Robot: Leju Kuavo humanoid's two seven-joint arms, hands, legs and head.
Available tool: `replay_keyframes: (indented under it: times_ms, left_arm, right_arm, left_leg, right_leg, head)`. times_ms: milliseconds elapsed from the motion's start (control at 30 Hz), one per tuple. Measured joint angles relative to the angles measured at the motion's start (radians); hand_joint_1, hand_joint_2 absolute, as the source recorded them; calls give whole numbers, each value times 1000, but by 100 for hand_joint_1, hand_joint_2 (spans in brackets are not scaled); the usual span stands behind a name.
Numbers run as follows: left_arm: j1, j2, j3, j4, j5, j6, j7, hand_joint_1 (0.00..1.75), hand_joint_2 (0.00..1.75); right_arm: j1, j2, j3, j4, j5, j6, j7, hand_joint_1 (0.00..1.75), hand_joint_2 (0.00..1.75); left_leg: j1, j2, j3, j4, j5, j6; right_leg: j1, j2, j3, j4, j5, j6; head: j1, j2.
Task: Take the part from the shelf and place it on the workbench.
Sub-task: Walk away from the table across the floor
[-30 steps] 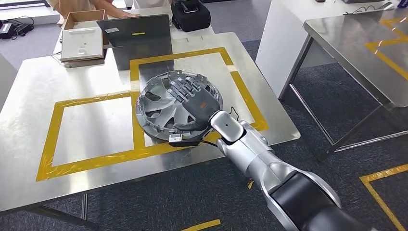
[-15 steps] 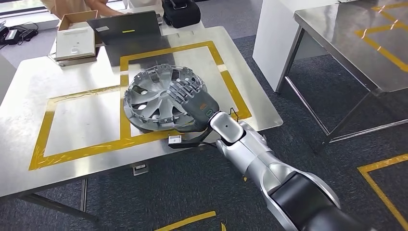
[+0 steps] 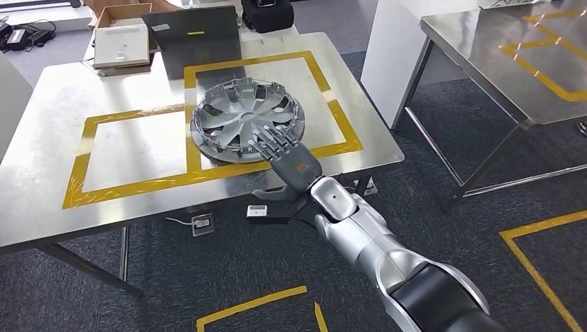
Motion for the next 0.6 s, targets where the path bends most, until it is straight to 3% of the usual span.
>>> replay_keyframes:
  times_ms: [67,133,200,267,300,333,400,433,467,500,533,567,600]
  left_arm:
    - [5,4,-3,0,-9,-4,9,0,0]
    - [10,7,-6,-1,-10,1,13,0,0]
    - [15,12,-8,-1,-9,9,11,0,0]
    - [19,20,-9,-1,-3,14,8,0,0]
    - [20,24,-9,-1,2,15,9,0,0]
    - [21,28,-9,-1,7,15,10,0,0]
    - [20,36,-9,-1,12,13,15,0,0]
    - [19,39,-9,-1,13,11,17,0,0]
    - [18,43,-9,-1,13,8,18,0,0]
    - [18,46,-9,-1,13,6,19,0,0]
    - [17,49,-9,-2,13,5,21,0,0]
    - [16,53,-9,-2,14,5,21,0,0]
    - [13,56,-9,-3,16,5,22,0,0]
  right_arm:
    - [20,-3,-14,0,-17,-8,-15,0,0]
    - [31,-2,-25,-1,-29,-12,-26,0,0]
    - [41,0,-36,-2,-39,-16,-34,0,0]
    - [53,-1,-46,-2,-48,-22,-38,0,0]
    - [58,-1,-50,-2,-53,-27,-39,0,0]
    - [63,0,-55,-2,-56,-31,-39,0,0]
    - [71,0,-63,-2,-64,-36,-39,0,0]
    - [76,0,-67,-2,-67,-37,-41,0,0]
    - [82,0,-71,-2,-70,-37,-43,0,0]
    - [87,-1,-75,-2,-74,-38,-45,0,0]
    - [91,-1,-79,-2,-78,-39,-48,0,0]
    - [93,-1,-83,-2,-83,-40,-49,0,0]
    - [94,-1,-88,-3,-89,-41,-51,0,0]
  left_leg:
    - [4,1,-33,11,18,-9]
    - [4,2,-54,22,32,-22]
    - [5,2,-59,21,46,-37]
    - [9,1,-63,18,53,-50]
    - [11,0,-70,29,35,-55]
    - [12,-2,-83,57,-2,-60]
    - [13,-4,-113,167,-104,-66]
    - [13,-5,-123,228,-139,-68]
    - [13,-5,-122,275,-152,-70]
    - [13,-5,-107,292,-142,-70]
    - [13,-5,-76,276,-119,-69]
    - [13,-5,-28,226,-97,-67]
    - [12,-6,29,154,-94,-64]
  right_leg:
    - [-5,-1,86,-84,35,3]
    - [-2,1,170,-201,24,-6]
    - [5,4,193,-244,10,-25]
    - [5,2,183,-249,27,-44]
    - [4,0,174,-253,39,-53]
    - [2,-2,163,-256,52,-59]
    - [1,-3,134,-256,77,-65]
    - [1,-3,118,-256,89,-66]
    - [2,-3,102,-256,102,-65]
    - [2,-3,87,-255,114,-63]
    - [1,-3,73,-255,125,-61]
    - [1,-3,60,-254,137,-57]
    - [2,-3,50,-253,147,-52]
  head:
    - [0,0]
    - [1,0]
    - [3,0]
    - [5,0]
    - [5,0]
    - [4,0]
    - [3,0]
    - [3,0]
    - [4,0]
    - [3,0]
    - [3,0]
    - [3,0]
    - [3,0]
